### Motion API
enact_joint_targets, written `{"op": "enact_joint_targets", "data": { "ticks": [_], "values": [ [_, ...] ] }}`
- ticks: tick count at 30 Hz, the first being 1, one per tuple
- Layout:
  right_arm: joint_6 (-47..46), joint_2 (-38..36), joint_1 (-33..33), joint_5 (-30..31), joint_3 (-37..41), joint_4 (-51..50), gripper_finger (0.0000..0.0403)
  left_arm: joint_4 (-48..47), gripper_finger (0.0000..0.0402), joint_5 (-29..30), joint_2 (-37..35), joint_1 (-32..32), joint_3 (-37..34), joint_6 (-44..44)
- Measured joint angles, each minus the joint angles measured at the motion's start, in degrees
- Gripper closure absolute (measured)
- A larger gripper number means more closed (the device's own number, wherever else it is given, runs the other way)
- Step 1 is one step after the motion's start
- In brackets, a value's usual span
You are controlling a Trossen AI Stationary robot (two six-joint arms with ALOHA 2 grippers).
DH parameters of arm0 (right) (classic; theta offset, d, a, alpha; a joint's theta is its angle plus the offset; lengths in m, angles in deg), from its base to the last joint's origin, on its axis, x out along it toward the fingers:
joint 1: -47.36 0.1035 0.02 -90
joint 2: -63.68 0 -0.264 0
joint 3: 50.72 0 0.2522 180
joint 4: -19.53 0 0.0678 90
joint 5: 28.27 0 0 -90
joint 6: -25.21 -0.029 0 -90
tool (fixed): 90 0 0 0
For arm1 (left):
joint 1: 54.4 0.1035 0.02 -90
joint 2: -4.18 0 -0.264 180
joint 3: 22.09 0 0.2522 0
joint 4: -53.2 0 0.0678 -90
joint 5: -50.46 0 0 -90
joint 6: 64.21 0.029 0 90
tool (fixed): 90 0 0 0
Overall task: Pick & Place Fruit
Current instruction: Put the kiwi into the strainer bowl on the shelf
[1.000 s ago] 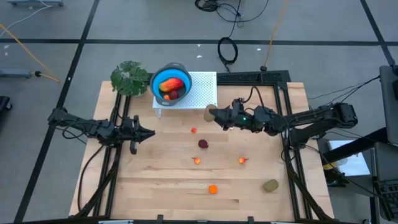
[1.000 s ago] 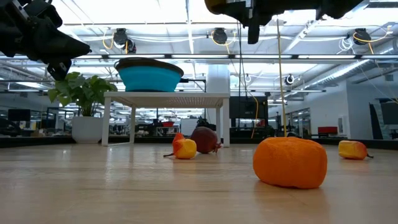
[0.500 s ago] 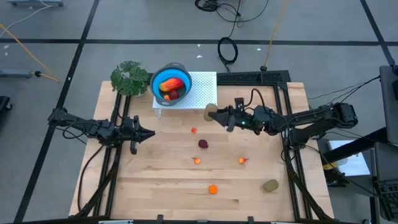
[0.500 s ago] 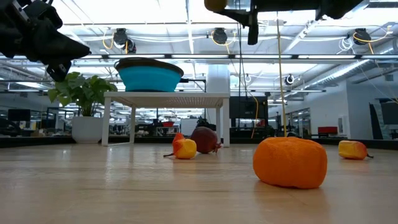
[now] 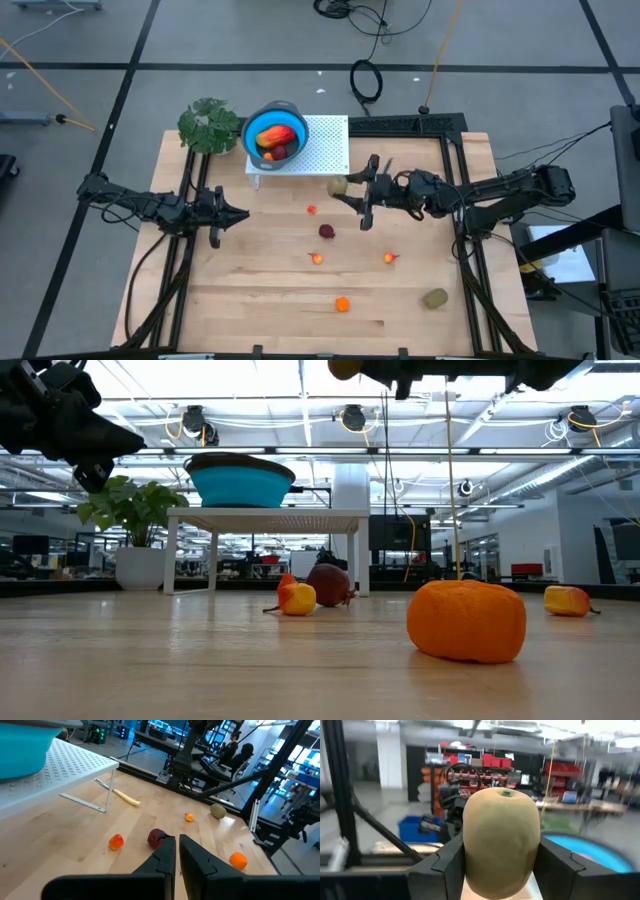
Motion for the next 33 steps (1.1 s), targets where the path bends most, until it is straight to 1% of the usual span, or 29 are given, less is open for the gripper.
{"op": "enact_joint_targets", "data": {
  "ticks": [3, 8, 18, 20, 26, 29, 33],
  "values": [
    [6.55, 0.0, 0.35, -2.12, 0.0, -0.23, 0.0217, 0.05, 0.038, 0.0, 0.0, 0.0, 0.0, -0.54],
    [15.23, 0.0, 1.82, -2.04, 0.0, -0.27, 0.0219, 0.09, 0.038, 0.0, 0.0, -0.01, 0.0, -0.68],
    [21.94, 0.01, 4.17, -2.0, 0.02, -1.21, 0.0216, 1.44, 0.038, 0.13, 0.0, -0.01, 0.0, -2.24],
    [22.66, 0.0, 4.15, -1.98, 0.02, -1.69, 0.0218, 2.04, 0.038, 0.13, 0.0, -0.01, 0.0, -2.47],
    [22.71, 0.0, 4.15, -1.96, 0.02, -2.12, 0.0213, 5.06, 0.038, 0.35, 0.02, -0.01, 0.0, -7.44],
    [21.69, 0.0, 4.03, -1.96, 0.02, -3.25, 0.0212, 8.79, 0.038, 1.8, 0.98, 0.01, 0.0, -9.34],
    [19.42, 0.0, 3.3, -1.96, 0.02, -7.32, 0.0213, 16.7, 0.038, 4.12, 4.86, -0.01, 0.0, -8.32]
  ]
}}
